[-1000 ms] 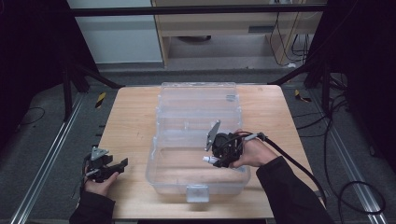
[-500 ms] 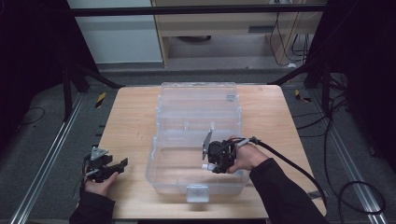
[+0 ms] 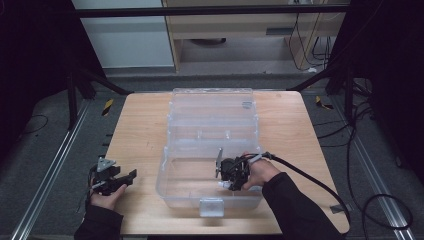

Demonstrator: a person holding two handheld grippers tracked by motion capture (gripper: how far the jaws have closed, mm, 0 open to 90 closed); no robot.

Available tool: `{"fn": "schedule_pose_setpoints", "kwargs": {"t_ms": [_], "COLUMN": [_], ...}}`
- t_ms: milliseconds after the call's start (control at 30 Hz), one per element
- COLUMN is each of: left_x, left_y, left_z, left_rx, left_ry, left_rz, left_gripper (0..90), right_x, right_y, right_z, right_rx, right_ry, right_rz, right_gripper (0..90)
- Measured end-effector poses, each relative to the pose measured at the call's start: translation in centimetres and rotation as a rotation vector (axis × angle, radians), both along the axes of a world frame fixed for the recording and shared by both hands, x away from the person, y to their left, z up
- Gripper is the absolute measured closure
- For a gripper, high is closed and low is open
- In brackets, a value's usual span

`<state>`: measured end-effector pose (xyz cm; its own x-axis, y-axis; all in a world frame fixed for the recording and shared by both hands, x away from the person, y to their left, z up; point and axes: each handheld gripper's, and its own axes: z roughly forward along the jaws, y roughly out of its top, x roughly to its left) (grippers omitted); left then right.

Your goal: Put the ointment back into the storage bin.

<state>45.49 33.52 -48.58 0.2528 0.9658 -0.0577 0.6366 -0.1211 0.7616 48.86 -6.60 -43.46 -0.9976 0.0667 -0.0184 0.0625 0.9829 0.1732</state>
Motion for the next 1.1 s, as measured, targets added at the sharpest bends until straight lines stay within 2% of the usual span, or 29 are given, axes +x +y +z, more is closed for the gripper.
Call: {"fn": "schedule_pose_setpoints", "kwargs": {"t_ms": [300,467,500,600,767,833,967,1100], "left_x": [0.0,0.0,0.0,0.0,0.0,0.0,0.0,0.0], "left_y": [0.0,0.0,0.0,0.0,0.0,0.0,0.0,0.0], "left_z": [0.0,0.0,0.0,0.0,0.0,0.0,0.0,-0.1], "left_rx": [0.001,0.001,0.0,0.0,0.001,0.001,0.0,0.001], "left_ry": [0.0,0.001,0.001,0.002,0.003,0.004,0.004,0.006], "left_rz": [0.0,0.0,0.0,0.0,0.0,0.0,0.0,0.0], "left_gripper": [31.4,31.4,31.4,31.4,31.4,31.5,31.4,31.4], "right_x": [0.0,0.1,0.2,0.1,0.2,0.1,0.1,0.0], "right_y": [0.0,0.0,0.0,0.0,0.0,0.0,-0.1,-0.4], "right_z": [-1.2,-1.3,-1.4,-1.4,-1.5,-1.4,-1.2,-0.5], "right_rx": [-0.012,-0.012,-0.02,-0.024,-0.026,-0.029,-0.011,0.026], "right_ry": [0.006,-0.002,-0.011,0.006,0.001,0.008,0.013,-0.012], "right_rz": [0.013,0.002,0.019,-0.001,0.018,-0.004,-0.006,-0.019], "right_gripper": [69.5,69.3,69.2,69.2,68.0,67.6,66.5,65.7]}}
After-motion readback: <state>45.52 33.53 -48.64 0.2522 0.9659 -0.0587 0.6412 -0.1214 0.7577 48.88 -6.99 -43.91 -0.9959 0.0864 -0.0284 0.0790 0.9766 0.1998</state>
